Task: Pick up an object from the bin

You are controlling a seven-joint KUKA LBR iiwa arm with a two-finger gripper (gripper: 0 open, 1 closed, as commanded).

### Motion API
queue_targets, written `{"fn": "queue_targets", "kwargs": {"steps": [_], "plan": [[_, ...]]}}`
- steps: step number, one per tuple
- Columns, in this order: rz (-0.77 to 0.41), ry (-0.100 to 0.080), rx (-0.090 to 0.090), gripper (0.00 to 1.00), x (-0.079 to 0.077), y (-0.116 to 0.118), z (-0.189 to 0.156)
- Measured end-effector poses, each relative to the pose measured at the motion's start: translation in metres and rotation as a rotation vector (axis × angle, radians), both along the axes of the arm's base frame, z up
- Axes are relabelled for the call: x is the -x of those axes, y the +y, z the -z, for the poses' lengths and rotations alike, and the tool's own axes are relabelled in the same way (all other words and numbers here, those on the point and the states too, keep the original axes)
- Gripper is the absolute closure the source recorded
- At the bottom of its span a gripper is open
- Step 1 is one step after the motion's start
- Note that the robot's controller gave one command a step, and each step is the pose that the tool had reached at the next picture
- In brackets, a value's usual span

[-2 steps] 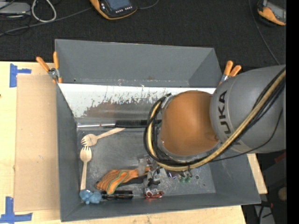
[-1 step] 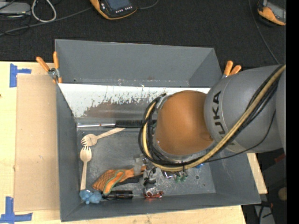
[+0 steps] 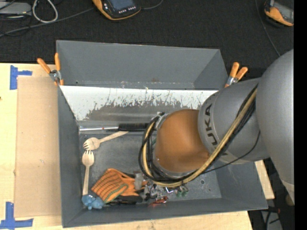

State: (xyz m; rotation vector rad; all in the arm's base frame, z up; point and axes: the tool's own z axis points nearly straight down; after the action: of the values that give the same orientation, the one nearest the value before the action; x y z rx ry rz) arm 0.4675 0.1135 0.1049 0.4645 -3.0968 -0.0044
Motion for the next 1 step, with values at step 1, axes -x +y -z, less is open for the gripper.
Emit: {"fn": "queue_targets", "kwargs": {"steps": [1], "plan": [[-0.056, -0.007, -0.002, 1.0, -0.0043, 0.0213, 0.0197]]}}
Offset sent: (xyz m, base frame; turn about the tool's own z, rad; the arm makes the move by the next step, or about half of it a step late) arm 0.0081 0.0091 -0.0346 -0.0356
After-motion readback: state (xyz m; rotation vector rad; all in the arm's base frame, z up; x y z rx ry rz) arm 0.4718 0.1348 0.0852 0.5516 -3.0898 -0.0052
